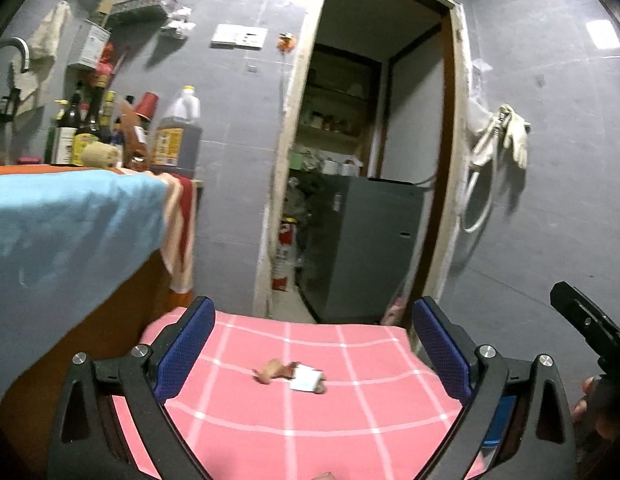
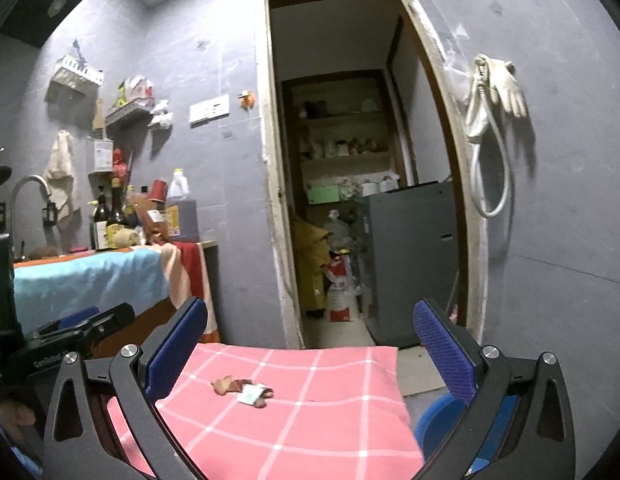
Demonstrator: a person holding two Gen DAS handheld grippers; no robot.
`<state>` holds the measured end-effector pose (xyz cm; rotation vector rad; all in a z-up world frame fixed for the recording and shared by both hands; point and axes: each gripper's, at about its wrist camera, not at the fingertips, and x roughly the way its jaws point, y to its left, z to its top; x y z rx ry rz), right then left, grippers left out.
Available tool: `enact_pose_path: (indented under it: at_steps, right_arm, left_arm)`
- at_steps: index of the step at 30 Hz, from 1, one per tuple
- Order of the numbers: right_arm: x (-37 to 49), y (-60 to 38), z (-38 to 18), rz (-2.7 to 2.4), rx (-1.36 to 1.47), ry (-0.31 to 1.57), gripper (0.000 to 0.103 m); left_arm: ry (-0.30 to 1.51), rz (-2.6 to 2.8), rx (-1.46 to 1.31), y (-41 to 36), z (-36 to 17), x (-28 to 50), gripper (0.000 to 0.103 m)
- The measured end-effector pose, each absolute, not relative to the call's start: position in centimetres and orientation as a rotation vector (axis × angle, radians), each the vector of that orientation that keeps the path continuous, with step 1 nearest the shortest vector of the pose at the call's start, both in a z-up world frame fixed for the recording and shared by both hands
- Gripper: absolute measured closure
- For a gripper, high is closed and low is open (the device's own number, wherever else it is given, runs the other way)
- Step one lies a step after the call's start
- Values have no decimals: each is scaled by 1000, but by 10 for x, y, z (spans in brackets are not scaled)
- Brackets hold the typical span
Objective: Collect trash
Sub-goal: 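Move both open grippers back over the last trash on the cloth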
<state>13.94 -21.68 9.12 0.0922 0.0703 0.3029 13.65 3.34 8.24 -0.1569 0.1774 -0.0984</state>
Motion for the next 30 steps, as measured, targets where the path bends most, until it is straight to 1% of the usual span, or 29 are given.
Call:
enact_pose_path:
  at_steps: [12, 26, 30]
  right_arm:
    - [171, -163, 68, 377, -11, 106, 0]
    - [224, -133, 23, 438, -81, 283, 0]
    - [244, -128, 9, 428, -77, 374, 0]
  left_arm:
    - [187, 0, -133, 74, 55, 149, 6]
    - [352, -17, -161, 94, 8, 206, 6]
    - [437, -10, -142, 93, -4, 229, 6]
